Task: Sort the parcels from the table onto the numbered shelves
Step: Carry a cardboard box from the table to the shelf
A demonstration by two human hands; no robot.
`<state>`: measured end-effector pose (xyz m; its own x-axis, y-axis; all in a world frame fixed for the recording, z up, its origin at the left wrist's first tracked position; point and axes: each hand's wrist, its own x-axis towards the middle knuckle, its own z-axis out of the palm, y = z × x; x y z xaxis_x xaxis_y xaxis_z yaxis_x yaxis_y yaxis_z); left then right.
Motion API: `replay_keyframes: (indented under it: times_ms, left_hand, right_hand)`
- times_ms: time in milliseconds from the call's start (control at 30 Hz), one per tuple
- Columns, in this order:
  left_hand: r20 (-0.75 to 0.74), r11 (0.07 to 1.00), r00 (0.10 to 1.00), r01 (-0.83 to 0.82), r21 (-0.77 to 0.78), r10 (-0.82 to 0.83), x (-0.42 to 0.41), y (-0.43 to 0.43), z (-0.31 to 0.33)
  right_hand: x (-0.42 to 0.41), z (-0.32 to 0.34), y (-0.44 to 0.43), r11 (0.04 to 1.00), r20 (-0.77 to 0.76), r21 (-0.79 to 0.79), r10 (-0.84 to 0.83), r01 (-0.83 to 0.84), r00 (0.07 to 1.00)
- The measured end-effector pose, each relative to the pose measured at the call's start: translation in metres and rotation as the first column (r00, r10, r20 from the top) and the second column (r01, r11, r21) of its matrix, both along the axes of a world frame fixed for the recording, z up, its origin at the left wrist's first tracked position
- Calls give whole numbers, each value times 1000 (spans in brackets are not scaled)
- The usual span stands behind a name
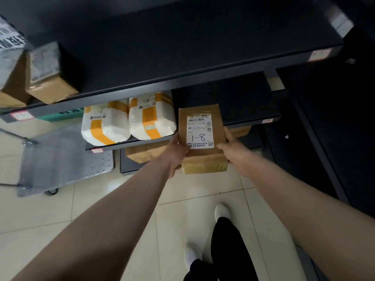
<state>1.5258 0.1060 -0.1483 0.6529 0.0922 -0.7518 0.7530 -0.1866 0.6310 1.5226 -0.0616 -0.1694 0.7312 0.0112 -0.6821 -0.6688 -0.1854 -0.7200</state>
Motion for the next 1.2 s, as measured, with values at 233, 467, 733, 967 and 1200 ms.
replay_keyframes:
  times_ms: [233, 467, 733, 967, 1200]
  left_hand:
    - [136, 998, 989, 48, 41, -53, 96, -8, -61]
    - [138, 705, 842, 335, 625, -522, 108, -21, -111]
    - [-34, 355, 712, 390, 849, -702, 142, -8, -113]
    - [-78, 345, 682, 461, 818, -727, 159, 1, -106]
    - [5, 353, 617, 443, 824, -787, 120, 10, -81]
  right_hand:
    - [105, -61, -3, 993, 65, -92, 85, -79, 994]
    - [122, -102, -1, 773, 126, -536, 472, -341, 873]
    - [147, -110, 7, 728, 283, -642, 517, -241, 808]
    - [157, -109, 15, 731, 279, -640, 510, -239, 814]
    - [116, -86, 0, 578, 126, -750, 601, -320, 790]
